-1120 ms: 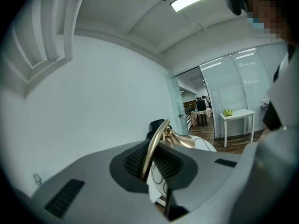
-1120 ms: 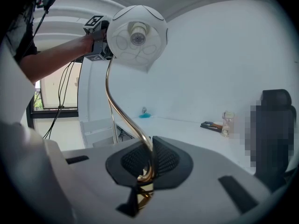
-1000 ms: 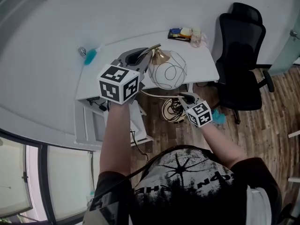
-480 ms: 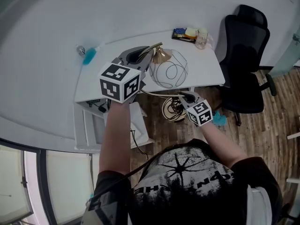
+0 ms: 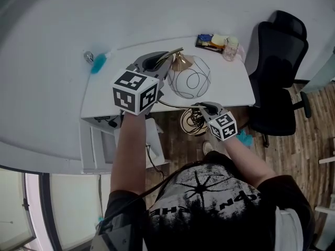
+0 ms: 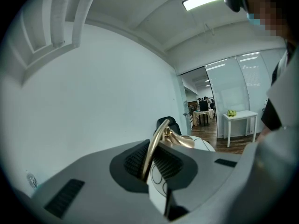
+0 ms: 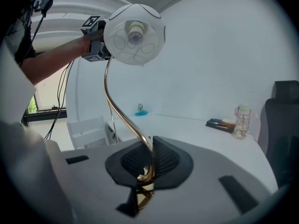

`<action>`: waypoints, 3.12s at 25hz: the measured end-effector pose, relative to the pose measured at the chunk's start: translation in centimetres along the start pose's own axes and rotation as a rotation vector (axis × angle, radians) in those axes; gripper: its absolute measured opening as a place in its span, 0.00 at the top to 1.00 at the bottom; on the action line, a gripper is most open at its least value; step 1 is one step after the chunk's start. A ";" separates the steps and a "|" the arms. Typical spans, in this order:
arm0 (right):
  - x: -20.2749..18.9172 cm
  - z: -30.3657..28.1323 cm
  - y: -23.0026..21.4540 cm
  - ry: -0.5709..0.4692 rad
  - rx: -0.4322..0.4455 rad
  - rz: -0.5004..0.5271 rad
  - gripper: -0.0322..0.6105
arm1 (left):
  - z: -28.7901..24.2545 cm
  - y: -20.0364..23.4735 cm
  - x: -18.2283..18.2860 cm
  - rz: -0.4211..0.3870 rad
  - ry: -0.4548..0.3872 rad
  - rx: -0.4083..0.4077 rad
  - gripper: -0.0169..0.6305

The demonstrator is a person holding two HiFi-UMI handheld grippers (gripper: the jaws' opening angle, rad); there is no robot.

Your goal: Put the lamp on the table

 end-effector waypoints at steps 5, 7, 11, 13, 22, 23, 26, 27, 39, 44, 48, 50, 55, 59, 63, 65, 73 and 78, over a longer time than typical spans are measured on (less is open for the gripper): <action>0.6 -2.7 -2.9 0.005 0.019 -0.017 0.91 | -3.0 2.4 -0.1 0.006 0.019 0.023 0.93; 1.0 -3.7 -4.1 0.007 0.037 -0.019 0.91 | -4.2 3.3 0.0 0.008 0.027 0.039 0.93; 2.0 -5.7 -6.8 0.011 0.074 -0.014 0.91 | -6.6 5.1 0.4 0.011 0.037 0.076 0.93; 2.5 -6.8 -8.1 0.011 0.094 -0.010 0.91 | -7.6 6.0 0.5 0.011 0.040 0.096 0.93; 3.1 -11.0 -12.6 0.009 0.186 -0.001 0.91 | -11.4 8.8 0.1 0.003 0.057 0.191 0.93; 3.2 -11.6 -13.0 0.011 0.196 0.000 0.91 | -11.7 9.2 0.0 0.003 0.059 0.202 0.93; 3.3 -12.8 -14.0 0.010 0.219 -0.001 0.91 | -12.5 10.0 -0.3 0.008 0.066 0.229 0.93; 3.3 -13.0 -14.2 0.009 0.225 -0.003 0.91 | -12.6 10.1 -0.4 0.011 0.069 0.235 0.93; 2.5 -17.0 -14.7 0.021 0.271 -0.069 0.90 | -13.9 12.8 -1.8 0.005 0.115 0.272 0.93; 2.6 -19.0 -15.0 0.020 0.257 -0.064 0.90 | -14.1 14.7 -2.5 0.015 0.106 0.264 0.93; 2.9 -21.1 -15.0 0.021 0.243 -0.079 0.90 | -14.4 16.8 -2.8 0.014 0.113 0.253 0.93; 3.2 -22.4 -14.9 0.014 0.233 -0.085 0.91 | -14.5 18.0 -2.8 0.008 0.116 0.243 0.93; 3.8 -25.6 -14.4 0.005 0.200 -0.110 0.90 | -15.2 21.4 -3.0 -0.013 0.124 0.190 0.93; 4.3 -28.5 -14.1 -0.001 0.170 -0.132 0.90 | -16.0 24.0 -3.1 -0.040 0.134 0.143 0.93; 4.3 -31.3 -14.5 -0.005 0.129 -0.146 0.90 | -16.9 26.8 -3.9 -0.042 0.138 0.101 0.93; 4.1 -32.8 -14.7 -0.003 0.106 -0.153 0.90 | -17.4 28.1 -4.5 -0.043 0.138 0.081 0.93; 3.3 -37.6 -15.9 0.010 0.029 -0.176 0.91 | -19.8 32.4 -6.6 -0.064 0.138 -0.008 0.93; 3.3 -40.3 -17.1 0.014 -0.006 -0.185 0.90 | -21.6 35.5 -7.7 -0.054 0.136 -0.036 0.93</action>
Point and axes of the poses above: the fingertips, and each gripper's own axes: z backward along the fingers, y to its left, x out of its top, the point moved 5 cm from there along z, backward along the fingers, and after that the axes turned 6 degrees about -y, right-handed, at the moved point
